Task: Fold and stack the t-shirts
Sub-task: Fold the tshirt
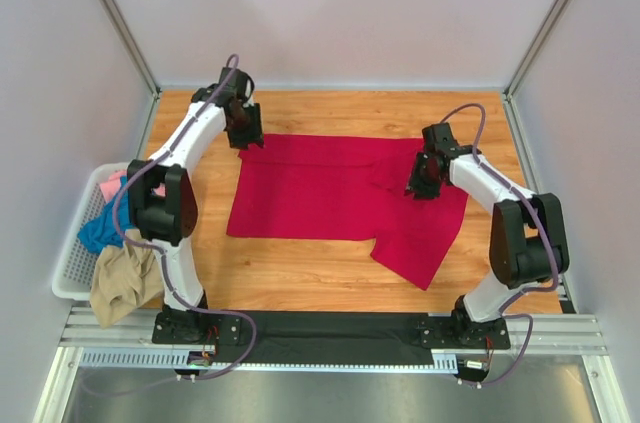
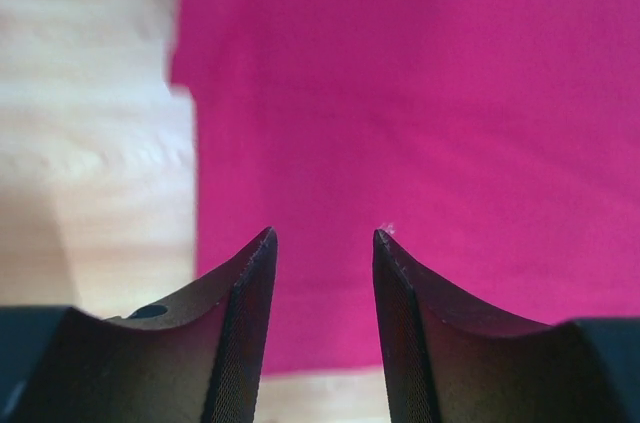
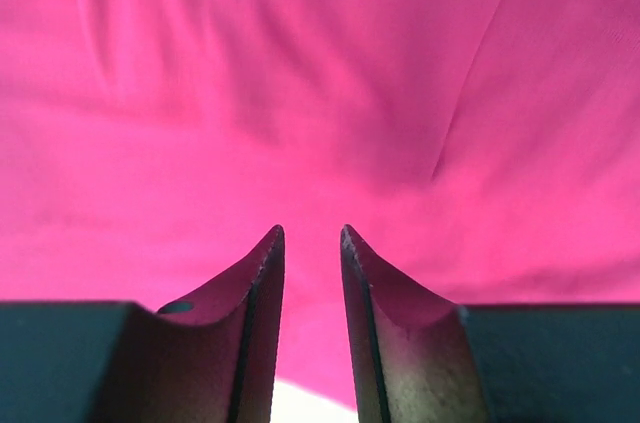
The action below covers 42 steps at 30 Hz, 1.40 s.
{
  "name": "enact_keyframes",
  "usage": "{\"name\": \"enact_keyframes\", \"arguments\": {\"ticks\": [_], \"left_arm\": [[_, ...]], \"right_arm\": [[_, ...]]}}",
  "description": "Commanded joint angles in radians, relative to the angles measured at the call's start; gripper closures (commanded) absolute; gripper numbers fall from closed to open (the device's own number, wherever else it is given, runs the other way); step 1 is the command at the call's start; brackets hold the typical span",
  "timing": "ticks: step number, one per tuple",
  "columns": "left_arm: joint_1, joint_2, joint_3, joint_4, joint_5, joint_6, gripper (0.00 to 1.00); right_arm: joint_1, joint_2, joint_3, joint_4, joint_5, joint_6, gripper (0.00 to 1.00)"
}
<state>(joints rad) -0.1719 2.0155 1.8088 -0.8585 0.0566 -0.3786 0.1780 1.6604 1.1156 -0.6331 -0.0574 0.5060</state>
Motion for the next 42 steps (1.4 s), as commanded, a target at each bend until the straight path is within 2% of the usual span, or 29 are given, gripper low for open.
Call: {"name": "enact_keyframes", "arguments": {"ticks": [1,3,4,7,12,14,16,19,21,22,24,25,27,32,36,40,42], "left_arm": [[-0.063,-0.205,-0.169,0.028,-0.102,-0.035,0.49],[-0.102,-0.285,-0.21,-0.009,-0.205,-0.107,0.47],[-0.121,-0.303,-0.209,-0.039,-0.335,-0.121,0.47],[-0.19,-0.38,-0.178,-0.117,-0.484,-0.129,0.48],[-0.297,-0.556,-0.172,-0.162,-0.695,-0.175,0.45],[-0.296,-0.612,-0.207,-0.137,-0.652,-0.203,0.43],[-0.296,-0.621,-0.206,-0.167,-0.617,-0.261,0.45],[-0.294,-0.635,-0.213,-0.232,-0.563,-0.457,0.52],[-0.294,-0.695,-0.323,-0.188,-0.52,-0.61,0.53],[-0.294,-0.724,-0.441,-0.083,-0.453,-0.643,0.53],[-0.291,-0.784,-0.544,0.002,-0.404,-0.78,0.54],[-0.288,-0.785,-0.599,0.021,-0.39,-0.833,0.55],[-0.284,-0.744,-0.615,-0.026,-0.377,-0.966,0.57],[-0.223,-0.584,-0.612,-0.169,-0.23,-1.017,0.58],[-0.173,-0.567,-0.706,-0.131,-0.224,-1.017,0.57],[-0.094,-0.592,-0.848,-0.071,-0.196,-1.066,0.58],[-0.087,-0.601,-0.873,-0.079,-0.211,-1.1,0.58]], "right_arm": [[0.089,-0.1,-0.049,-0.036,-0.011,0.06,0.69],[0.147,-0.122,-0.089,-0.063,0.014,0.062,0.69],[0.156,-0.131,-0.112,-0.051,-0.025,0.068,0.69],[0.193,-0.214,-0.236,0.039,-0.067,0.072,0.68],[0.235,-0.343,-0.309,0.047,-0.094,0.066,0.67],[0.233,-0.364,-0.342,0.073,-0.159,0.063,0.67],[0.236,-0.379,-0.358,0.09,-0.168,0.078,0.66],[0.236,-0.401,-0.381,0.098,-0.173,0.097,0.66],[0.238,-0.445,-0.413,0.111,-0.171,0.12,0.66],[0.236,-0.461,-0.425,0.122,-0.168,0.137,0.66],[0.236,-0.496,-0.462,0.168,-0.183,0.167,0.65],[0.236,-0.502,-0.47,0.185,-0.206,0.196,0.66],[0.238,-0.502,-0.477,0.202,-0.228,0.212,0.66],[0.236,-0.505,-0.45,0.136,-0.193,0.16,0.65],[0.238,-0.514,-0.438,0.134,-0.199,0.157,0.65],[0.238,-0.511,-0.427,0.144,-0.216,0.149,0.65],[0.233,-0.501,-0.419,0.15,-0.216,0.137,0.65]]}}
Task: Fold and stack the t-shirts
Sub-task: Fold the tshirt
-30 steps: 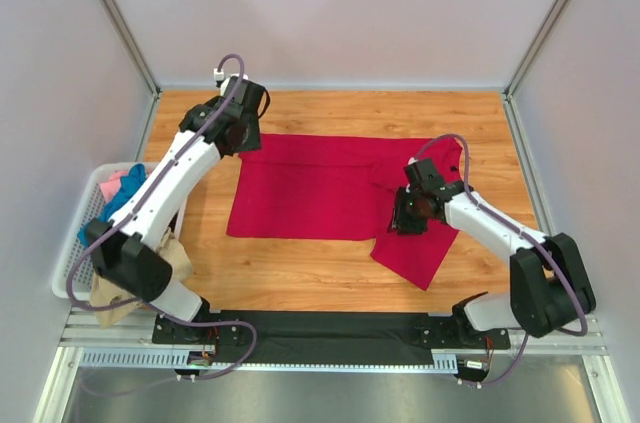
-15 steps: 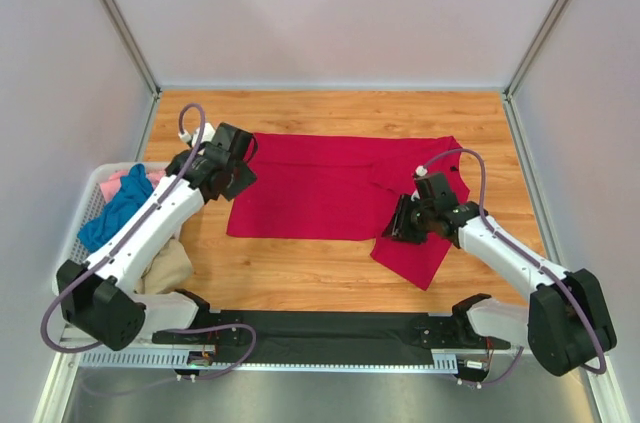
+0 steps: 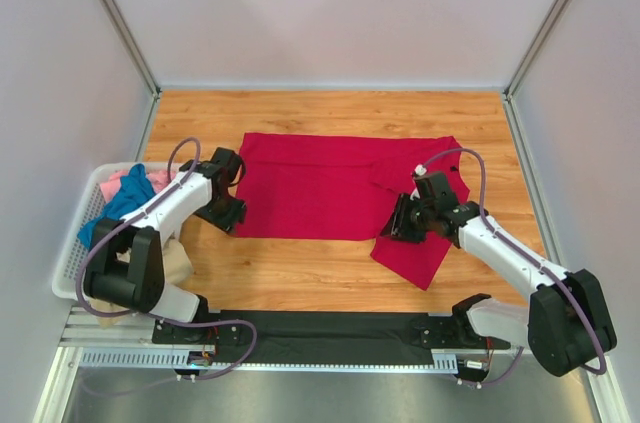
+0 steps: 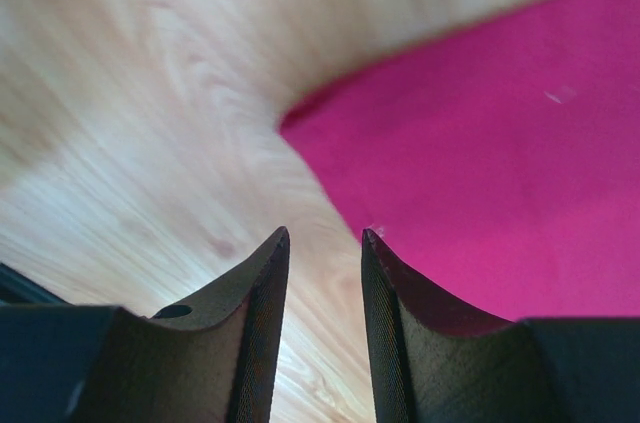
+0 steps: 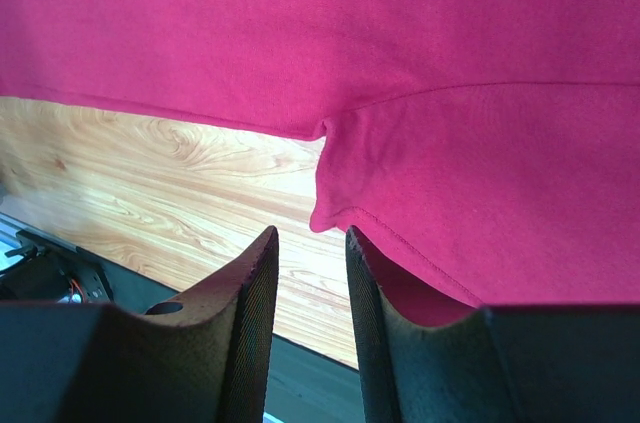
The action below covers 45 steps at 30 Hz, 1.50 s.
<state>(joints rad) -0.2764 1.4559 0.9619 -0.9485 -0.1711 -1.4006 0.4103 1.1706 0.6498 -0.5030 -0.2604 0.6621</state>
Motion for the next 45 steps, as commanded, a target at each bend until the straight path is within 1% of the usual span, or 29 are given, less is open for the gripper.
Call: {"name": "enact_keyframes", "arguments": {"ticks": [1,4,7,10,11,13,16,20,23,27,29,30,32,33,34,36,38,39,40,41,42,43,45], "left_arm": [[0.017,-0.052,-0.046,0.01,0.013,-0.083,0.57],[0.017,-0.083,-0.092,0.04,-0.017,-0.107,0.57],[0.02,-0.106,-0.153,0.092,-0.091,-0.138,0.57],[0.043,-0.126,-0.227,0.184,-0.088,-0.143,0.56],[0.043,-0.132,-0.244,0.22,-0.088,-0.133,0.54],[0.043,-0.144,-0.29,0.339,-0.088,-0.112,0.5],[0.045,-0.143,-0.31,0.388,-0.096,-0.091,0.46],[0.045,-0.121,-0.295,0.398,-0.113,-0.078,0.43],[0.045,-0.109,-0.295,0.367,-0.117,-0.101,0.45],[0.045,-0.089,-0.299,0.341,-0.09,-0.113,0.56],[0.045,-0.086,-0.298,0.337,-0.084,-0.115,0.64],[0.045,-0.088,-0.298,0.341,-0.076,-0.104,0.72],[0.045,-0.092,-0.298,0.347,-0.07,-0.091,0.83],[0.045,-0.107,-0.292,0.346,-0.07,-0.081,0.95],[0.045,-0.12,-0.289,0.343,-0.073,-0.08,1.0],[0.045,-0.166,-0.273,0.34,-0.088,-0.071,1.0],[0.045,-0.199,-0.255,0.332,-0.103,-0.049,1.0],[0.045,-0.221,-0.232,0.323,-0.117,-0.038,1.0],[0.045,-0.227,-0.218,0.314,-0.125,-0.032,1.0],[0.045,-0.232,-0.204,0.285,-0.131,-0.025,1.0],[0.045,-0.235,-0.18,0.275,-0.137,-0.017,1.0],[0.045,-0.232,-0.17,0.268,-0.139,-0.008,1.0],[0.045,-0.221,-0.155,0.255,-0.137,0.005,1.0]], "right_arm": [[0.005,0.0,0.048,0.023,-0.016,-0.022,0.65],[0.005,0.021,0.054,0.026,-0.031,-0.038,0.65],[0.005,0.02,0.048,0.024,-0.037,-0.039,0.65],[0.004,-0.009,0.057,-0.009,-0.022,-0.035,0.65],[0.005,-0.023,0.062,-0.037,-0.01,-0.035,0.65],[0.004,-0.073,0.079,-0.08,0.033,-0.036,0.65],[0.004,-0.117,0.111,-0.114,0.067,-0.036,0.64],[0.005,-0.126,0.134,-0.137,0.072,-0.039,0.64],[0.004,-0.127,0.145,-0.164,0.085,-0.048,0.64],[0.005,-0.146,0.149,-0.19,0.113,-0.013,0.64],[0.005,-0.149,0.163,-0.23,0.13,0.013,0.65],[0.005,-0.149,0.186,-0.253,0.176,0.046,0.65],[0.005,-0.149,0.214,-0.345,0.24,0.085,0.65],[0.005,-0.149,0.244,-0.383,0.321,0.1,0.65],[0.004,-0.155,0.254,-0.461,0.352,0.141,0.65],[0.005,-0.175,0.255,-0.509,0.389,0.171,0.65],[0.005,-0.224,0.229,-0.522,0.385,0.186,0.65],[0.008,-0.236,0.222,-0.537,0.406,0.194,0.65],[0.005,-0.255,0.215,-0.61,0.432,0.209,0.65],[0.005,-0.264,0.211,-0.665,0.472,0.317,0.66],[0.005,-0.275,0.203,-0.727,0.551,0.386,0.65],[0.004,-0.278,0.189,-0.821,0.567,0.448,0.66],[0.005,-0.273,0.185,-0.896,0.616,0.563,0.66]]}}
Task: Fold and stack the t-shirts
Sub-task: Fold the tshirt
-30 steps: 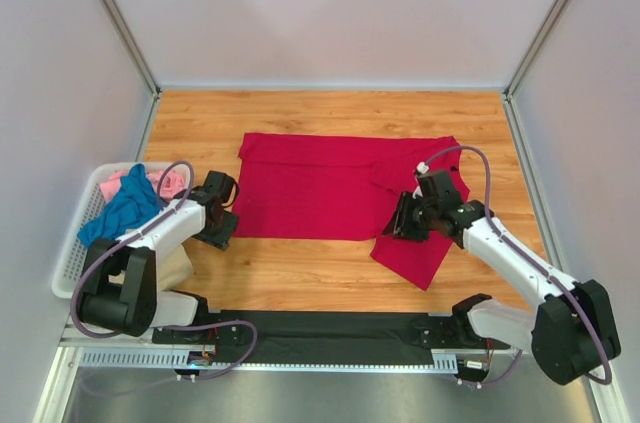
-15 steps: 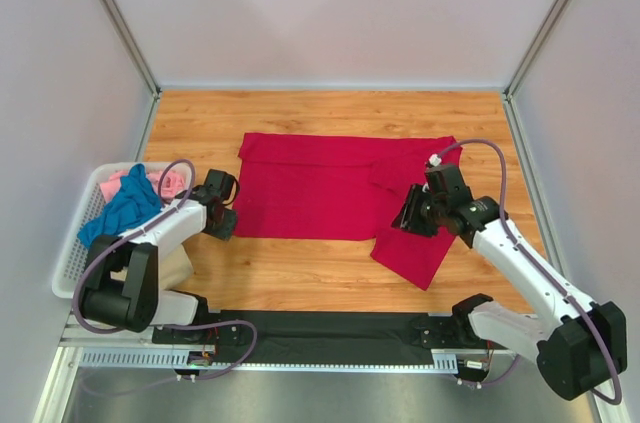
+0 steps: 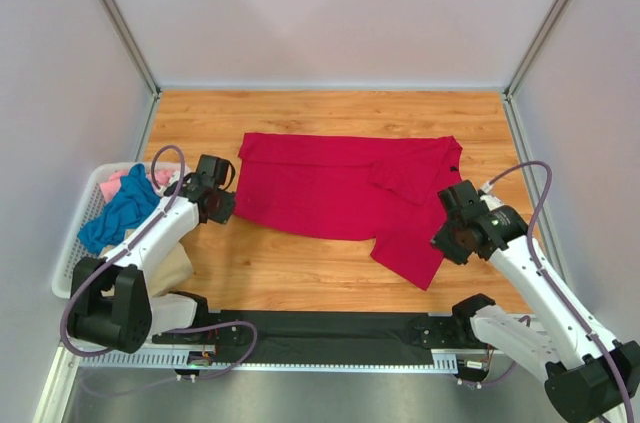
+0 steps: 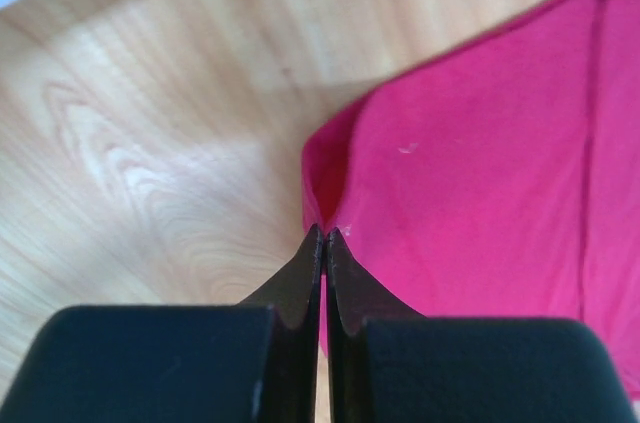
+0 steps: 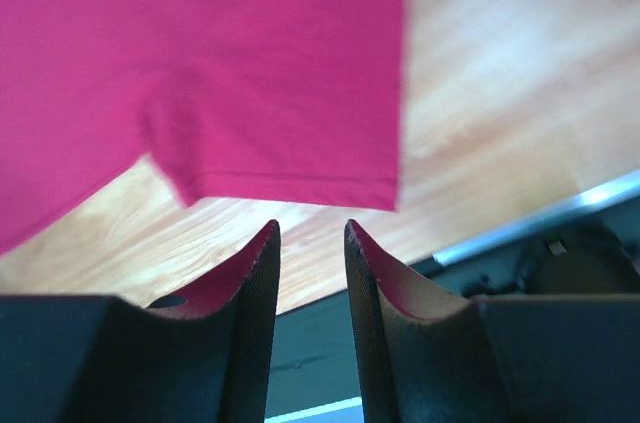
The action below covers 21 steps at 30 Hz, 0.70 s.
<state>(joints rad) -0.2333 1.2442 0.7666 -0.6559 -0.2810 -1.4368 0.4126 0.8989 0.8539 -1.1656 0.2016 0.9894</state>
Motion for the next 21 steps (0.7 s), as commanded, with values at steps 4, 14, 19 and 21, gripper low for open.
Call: {"name": "enact_keyframes", "arguments": {"ticks": [4,14,19,21], "left_arm": [[0.002,0.02,0.039,-0.028,-0.006,0.055,1.0],[0.002,0.066,0.011,0.025,0.086,0.062,1.0],[0.002,0.077,0.003,0.025,0.112,0.058,1.0],[0.002,0.078,0.002,0.025,0.115,0.056,1.0]], "right_arm": [[0.002,0.0,-0.05,-0.316,0.171,0.382,0.62],[0.003,0.026,-0.239,-0.097,-0.016,0.508,0.62],[0.003,0.057,-0.299,-0.017,-0.079,0.519,0.61],[0.011,0.058,-0.314,0.006,-0.097,0.515,0.61]]}}
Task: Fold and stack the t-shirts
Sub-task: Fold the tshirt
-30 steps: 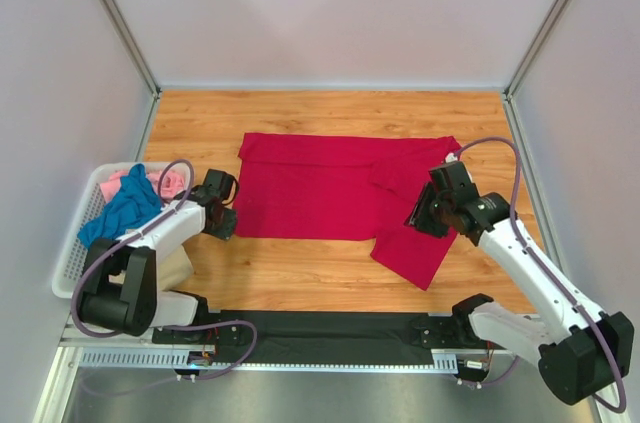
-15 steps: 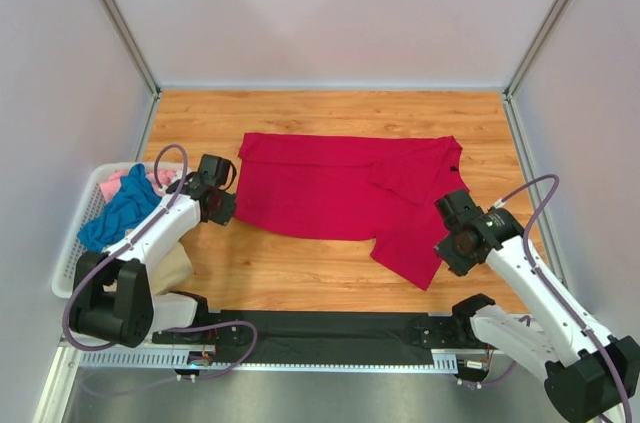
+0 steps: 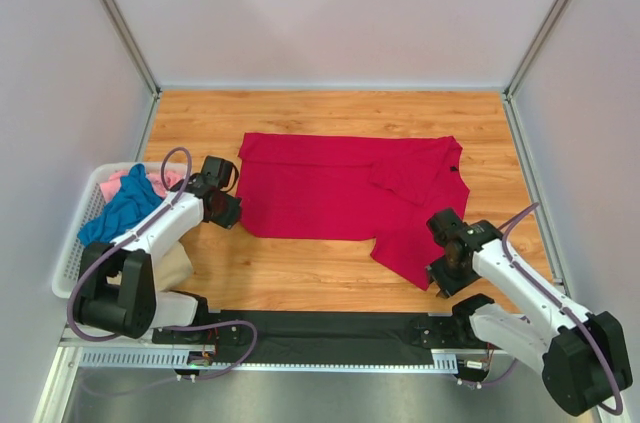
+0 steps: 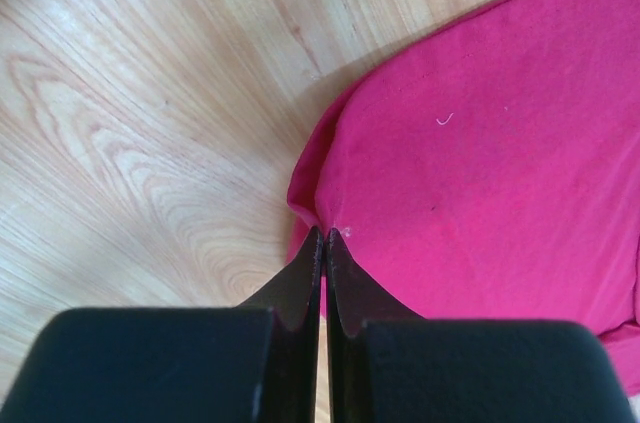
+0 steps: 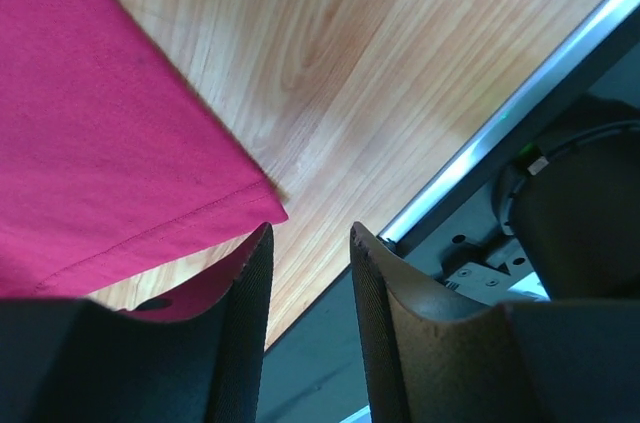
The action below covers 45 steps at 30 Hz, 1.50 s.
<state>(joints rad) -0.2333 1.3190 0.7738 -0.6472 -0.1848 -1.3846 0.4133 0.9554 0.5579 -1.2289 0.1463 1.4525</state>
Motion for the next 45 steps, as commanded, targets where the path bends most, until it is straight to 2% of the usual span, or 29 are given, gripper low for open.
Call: {"name": "enact_keyframes", "arguments": {"ticks": [1,11,16,19,20,21,22,27,32,38,43,45], "left_arm": [[0.002,0.002,-0.005,0.012,0.019,0.001,1.0],[0.002,-0.001,0.044,-0.061,-0.007,-0.01,1.0],[0.002,-0.023,0.044,-0.077,-0.031,-0.008,1.0],[0.002,-0.03,0.047,-0.088,-0.036,-0.01,1.0],[0.002,-0.033,0.048,-0.088,-0.036,-0.01,1.0],[0.002,-0.035,0.05,-0.091,-0.035,-0.008,1.0],[0.002,-0.037,0.051,-0.095,-0.035,-0.01,1.0],[0.0,-0.055,0.076,-0.127,-0.041,-0.016,1.0],[-0.003,-0.079,0.11,-0.141,-0.067,0.002,1.0],[-0.003,-0.04,0.185,-0.163,-0.084,0.033,1.0],[-0.003,0.043,0.268,-0.219,-0.113,0.032,1.0],[-0.001,0.071,0.295,-0.239,-0.125,0.03,1.0]], "right_arm": [[0.016,0.0,-0.026,0.097,-0.047,0.055,0.61],[0.091,0.074,-0.092,0.223,-0.034,0.089,0.64],[0.111,0.059,-0.118,0.261,-0.008,0.095,0.66],[0.111,0.031,-0.133,0.241,0.016,0.112,0.75],[0.111,0.016,-0.133,0.236,0.019,0.111,0.87],[0.111,0.006,-0.133,0.221,0.032,0.111,0.96],[0.111,0.0,-0.127,0.207,0.038,0.111,1.0],[0.113,-0.043,-0.058,0.083,0.104,0.1,1.0],[0.113,-0.086,0.039,0.046,0.217,0.031,1.0],[0.111,-0.127,0.114,0.153,0.318,-0.135,1.0],[0.081,-0.052,0.235,0.227,0.394,-0.3,1.0],[0.058,-0.034,0.257,0.317,0.389,-0.397,1.0]]}}
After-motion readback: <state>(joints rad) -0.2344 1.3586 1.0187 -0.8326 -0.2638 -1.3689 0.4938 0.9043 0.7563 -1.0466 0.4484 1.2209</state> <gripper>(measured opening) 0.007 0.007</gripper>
